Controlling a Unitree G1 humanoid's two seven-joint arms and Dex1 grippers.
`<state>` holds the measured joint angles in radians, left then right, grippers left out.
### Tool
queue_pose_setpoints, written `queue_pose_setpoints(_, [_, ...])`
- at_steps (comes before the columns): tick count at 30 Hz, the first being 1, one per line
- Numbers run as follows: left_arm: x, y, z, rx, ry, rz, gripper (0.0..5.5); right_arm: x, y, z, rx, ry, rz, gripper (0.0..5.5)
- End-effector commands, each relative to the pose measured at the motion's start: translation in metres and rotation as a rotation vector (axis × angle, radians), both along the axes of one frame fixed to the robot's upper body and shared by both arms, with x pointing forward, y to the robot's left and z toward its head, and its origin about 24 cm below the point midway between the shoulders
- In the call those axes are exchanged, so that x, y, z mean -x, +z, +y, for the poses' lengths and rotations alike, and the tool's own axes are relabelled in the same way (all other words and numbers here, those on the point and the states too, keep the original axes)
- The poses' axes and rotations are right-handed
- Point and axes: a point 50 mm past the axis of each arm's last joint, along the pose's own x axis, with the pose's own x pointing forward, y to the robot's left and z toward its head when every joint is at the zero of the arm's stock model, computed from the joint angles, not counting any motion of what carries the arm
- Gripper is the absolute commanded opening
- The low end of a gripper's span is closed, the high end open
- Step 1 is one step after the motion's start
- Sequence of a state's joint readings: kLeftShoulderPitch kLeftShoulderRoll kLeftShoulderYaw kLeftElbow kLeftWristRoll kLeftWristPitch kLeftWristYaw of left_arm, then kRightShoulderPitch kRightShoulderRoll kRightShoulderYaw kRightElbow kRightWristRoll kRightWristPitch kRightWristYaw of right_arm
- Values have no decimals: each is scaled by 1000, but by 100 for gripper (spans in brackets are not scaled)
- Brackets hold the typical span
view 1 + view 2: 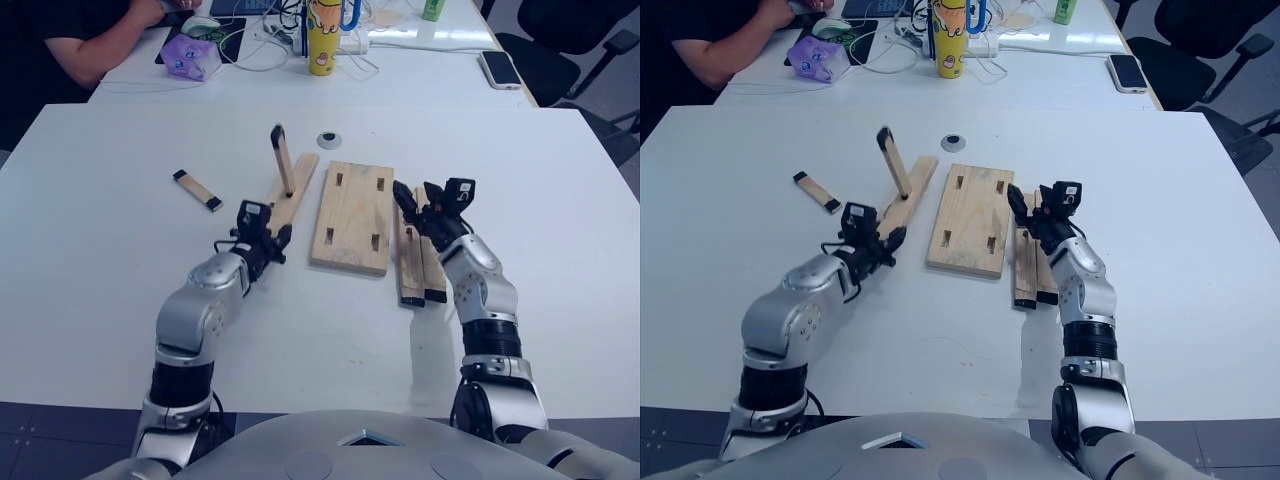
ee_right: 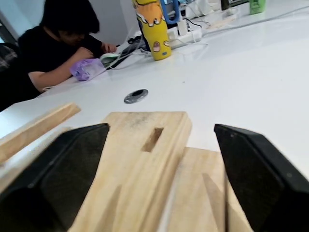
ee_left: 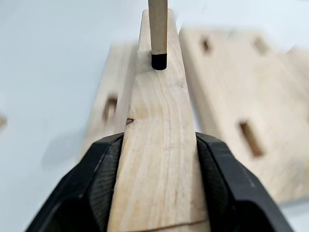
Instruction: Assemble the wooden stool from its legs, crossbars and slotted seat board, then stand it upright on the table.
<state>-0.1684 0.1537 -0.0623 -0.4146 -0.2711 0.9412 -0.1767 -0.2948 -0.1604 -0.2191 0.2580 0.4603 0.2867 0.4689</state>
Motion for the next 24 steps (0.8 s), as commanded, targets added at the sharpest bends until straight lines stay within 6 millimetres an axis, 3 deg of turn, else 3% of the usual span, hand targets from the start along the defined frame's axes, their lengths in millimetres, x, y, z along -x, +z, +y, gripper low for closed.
queue_pose_setpoints(1, [-10,24,7,155,-157,-78,206,-5,31,-5,-232,208,-54,479])
queue_pose_setpoints(5, [-14,44,28,244,-352,-113,206,-1,56,-16,-430,445,-22,539])
queue_pose_setpoints(9, [-12,60,42,440,-521,-93,206,1,64,-28,-551,531,18,540])
queue_pose_setpoints(13, [-11,60,50,548,-606,-26,206,6,78,-27,-681,659,14,540])
queue_pose_setpoints(20, [-5,53,40,659,-723,77,206,11,93,-12,-727,821,11,540])
queue_pose_setpoints(24, [2,48,32,679,-764,108,206,10,89,1,-689,853,44,540])
